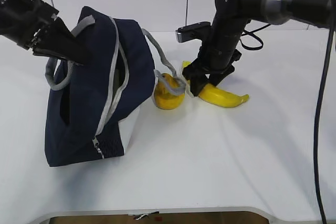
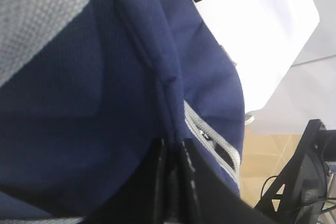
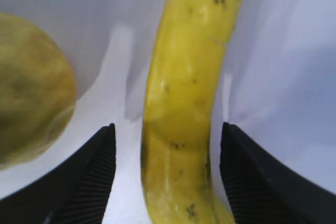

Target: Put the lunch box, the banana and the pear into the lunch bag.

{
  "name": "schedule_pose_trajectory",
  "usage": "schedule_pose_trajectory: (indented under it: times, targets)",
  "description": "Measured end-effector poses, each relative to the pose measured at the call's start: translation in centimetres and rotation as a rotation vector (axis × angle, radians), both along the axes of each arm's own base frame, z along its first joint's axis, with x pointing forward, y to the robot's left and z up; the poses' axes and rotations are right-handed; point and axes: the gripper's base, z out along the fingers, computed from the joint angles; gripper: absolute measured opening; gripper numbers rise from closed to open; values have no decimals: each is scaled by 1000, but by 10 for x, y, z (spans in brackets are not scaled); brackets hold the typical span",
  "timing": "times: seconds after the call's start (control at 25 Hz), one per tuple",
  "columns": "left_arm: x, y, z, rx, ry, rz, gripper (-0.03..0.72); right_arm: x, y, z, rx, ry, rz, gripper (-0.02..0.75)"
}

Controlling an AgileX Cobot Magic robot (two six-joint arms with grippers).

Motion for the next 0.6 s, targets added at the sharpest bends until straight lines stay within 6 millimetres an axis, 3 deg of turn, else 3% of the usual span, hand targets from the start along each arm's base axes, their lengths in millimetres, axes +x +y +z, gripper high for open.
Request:
schedule_pose_trajectory:
  times: [0.24, 0.44, 0.6]
  targets:
    - [0, 0, 0, 3, 0, -1, 16, 1, 0, -6, -6, 12, 0, 487]
    - [0, 0, 0, 5, -1, -1, 16, -1, 0, -4, -11, 29, 4, 298]
    - [0, 2, -2, 34, -4, -11, 16, 0, 0, 8, -11, 35, 10, 265]
